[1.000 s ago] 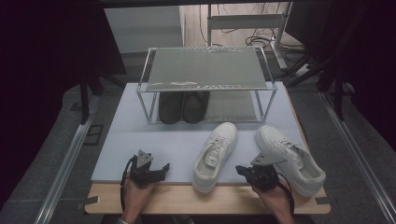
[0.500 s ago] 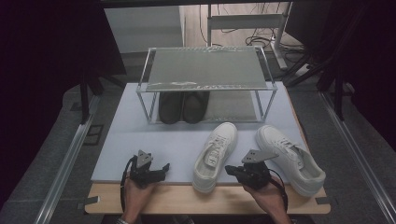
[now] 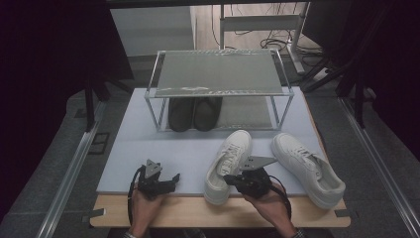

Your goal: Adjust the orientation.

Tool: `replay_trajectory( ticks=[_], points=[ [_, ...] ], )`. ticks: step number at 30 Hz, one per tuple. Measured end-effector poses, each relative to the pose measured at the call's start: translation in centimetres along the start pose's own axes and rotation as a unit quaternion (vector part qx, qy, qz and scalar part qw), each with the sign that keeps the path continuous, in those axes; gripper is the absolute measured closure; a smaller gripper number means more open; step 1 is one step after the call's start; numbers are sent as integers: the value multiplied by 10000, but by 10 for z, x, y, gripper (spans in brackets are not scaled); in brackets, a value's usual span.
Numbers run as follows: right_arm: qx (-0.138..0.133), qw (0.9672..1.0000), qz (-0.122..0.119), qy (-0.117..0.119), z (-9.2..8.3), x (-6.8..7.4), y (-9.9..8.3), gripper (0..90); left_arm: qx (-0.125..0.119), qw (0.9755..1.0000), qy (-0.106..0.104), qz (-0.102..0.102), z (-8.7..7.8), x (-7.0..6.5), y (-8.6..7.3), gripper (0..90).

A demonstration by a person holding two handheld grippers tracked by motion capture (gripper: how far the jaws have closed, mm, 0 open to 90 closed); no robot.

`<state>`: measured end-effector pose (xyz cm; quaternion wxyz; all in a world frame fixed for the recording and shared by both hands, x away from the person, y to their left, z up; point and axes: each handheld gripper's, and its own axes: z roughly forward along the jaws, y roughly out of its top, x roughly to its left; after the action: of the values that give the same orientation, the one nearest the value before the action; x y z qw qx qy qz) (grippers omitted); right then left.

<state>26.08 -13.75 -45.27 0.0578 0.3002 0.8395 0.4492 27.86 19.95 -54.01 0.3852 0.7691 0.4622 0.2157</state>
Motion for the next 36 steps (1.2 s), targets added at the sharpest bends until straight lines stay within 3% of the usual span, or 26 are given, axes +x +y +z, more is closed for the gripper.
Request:
replay_trajectory(
  ticks=[14,36],
  points=[
    [8,10000,-7,46,3,-5,-7,896,4,10000,1,-1,0,0,0,120],
    [-17,9996,148,-254,-27,-29,-23,896,3,10000,5,-8,0,0,0,120]
  ],
)
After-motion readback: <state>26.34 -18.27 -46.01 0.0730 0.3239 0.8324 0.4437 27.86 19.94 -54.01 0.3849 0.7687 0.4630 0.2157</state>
